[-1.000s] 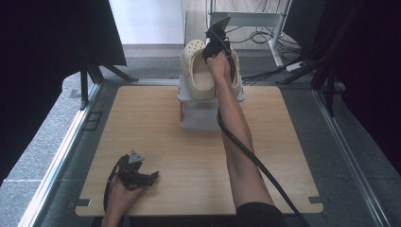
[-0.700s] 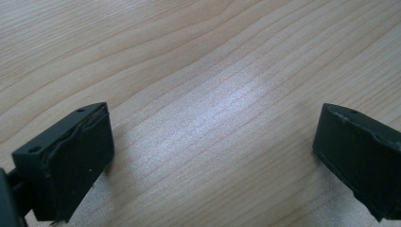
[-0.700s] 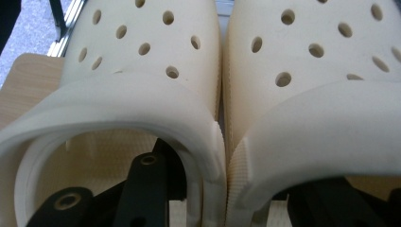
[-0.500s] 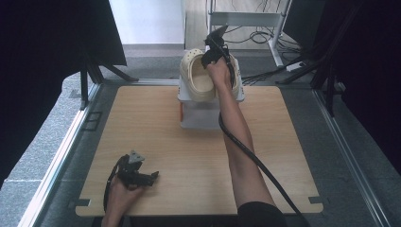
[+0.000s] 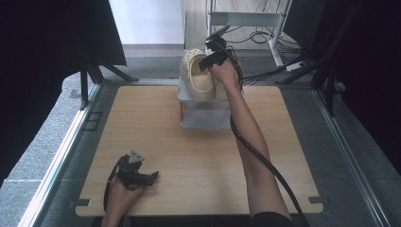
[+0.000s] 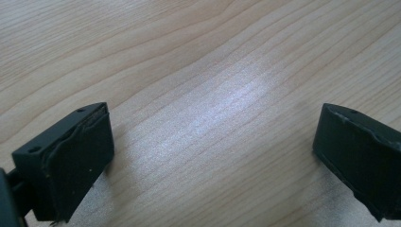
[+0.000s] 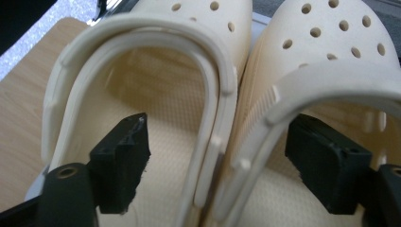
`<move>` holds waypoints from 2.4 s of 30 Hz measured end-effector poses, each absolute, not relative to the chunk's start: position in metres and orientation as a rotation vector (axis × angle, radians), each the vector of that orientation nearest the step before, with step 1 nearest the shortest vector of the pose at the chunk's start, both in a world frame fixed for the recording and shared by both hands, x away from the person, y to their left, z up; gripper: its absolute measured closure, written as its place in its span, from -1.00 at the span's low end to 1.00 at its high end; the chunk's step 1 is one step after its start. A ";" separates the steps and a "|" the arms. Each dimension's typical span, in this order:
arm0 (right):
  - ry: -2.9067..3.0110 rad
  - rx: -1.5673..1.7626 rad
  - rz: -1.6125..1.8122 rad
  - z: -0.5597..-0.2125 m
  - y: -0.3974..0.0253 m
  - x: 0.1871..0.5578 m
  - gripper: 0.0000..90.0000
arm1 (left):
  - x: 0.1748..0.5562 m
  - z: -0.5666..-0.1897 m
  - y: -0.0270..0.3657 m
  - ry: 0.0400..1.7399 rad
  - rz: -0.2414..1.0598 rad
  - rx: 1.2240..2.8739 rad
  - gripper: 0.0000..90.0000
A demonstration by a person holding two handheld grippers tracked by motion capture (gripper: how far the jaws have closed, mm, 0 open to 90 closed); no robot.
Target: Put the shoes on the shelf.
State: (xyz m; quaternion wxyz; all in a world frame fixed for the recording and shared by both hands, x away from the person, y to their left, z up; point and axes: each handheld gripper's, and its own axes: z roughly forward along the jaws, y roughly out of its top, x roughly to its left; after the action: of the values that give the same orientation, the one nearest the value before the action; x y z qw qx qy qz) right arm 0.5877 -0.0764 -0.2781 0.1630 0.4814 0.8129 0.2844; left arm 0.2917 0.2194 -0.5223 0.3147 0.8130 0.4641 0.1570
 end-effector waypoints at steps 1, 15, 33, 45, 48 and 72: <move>2.321 1.358 0.817 -0.277 -0.078 0.585 -0.58 | 0.292 -0.522 0.219 1.223 0.414 2.142 -1.00; 2.390 1.188 0.891 -0.269 -0.082 0.551 -0.71 | 0.292 -0.522 0.219 1.223 0.416 2.143 -1.00; 2.448 1.046 0.989 -0.278 -0.094 0.509 -0.72 | 0.292 -0.522 0.219 1.224 0.416 2.141 -1.00; 2.475 0.994 1.035 -0.287 -0.114 0.477 -0.72 | 0.292 -0.522 0.219 1.223 0.414 2.142 -1.00; 2.480 0.986 1.054 -0.291 -0.121 0.468 -0.72 | 0.292 -0.522 0.219 1.223 0.415 2.142 -1.00; 2.499 0.926 1.081 -0.329 -0.182 0.399 -0.72 | 0.292 -0.522 0.219 1.222 0.419 2.140 -1.00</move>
State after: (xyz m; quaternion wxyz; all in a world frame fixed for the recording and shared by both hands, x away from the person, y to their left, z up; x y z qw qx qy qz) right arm 0.3995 -0.1818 -0.3286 0.1326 0.3190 0.8613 0.3726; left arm 0.2919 0.2193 -0.5224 0.3154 0.8124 0.4640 0.1590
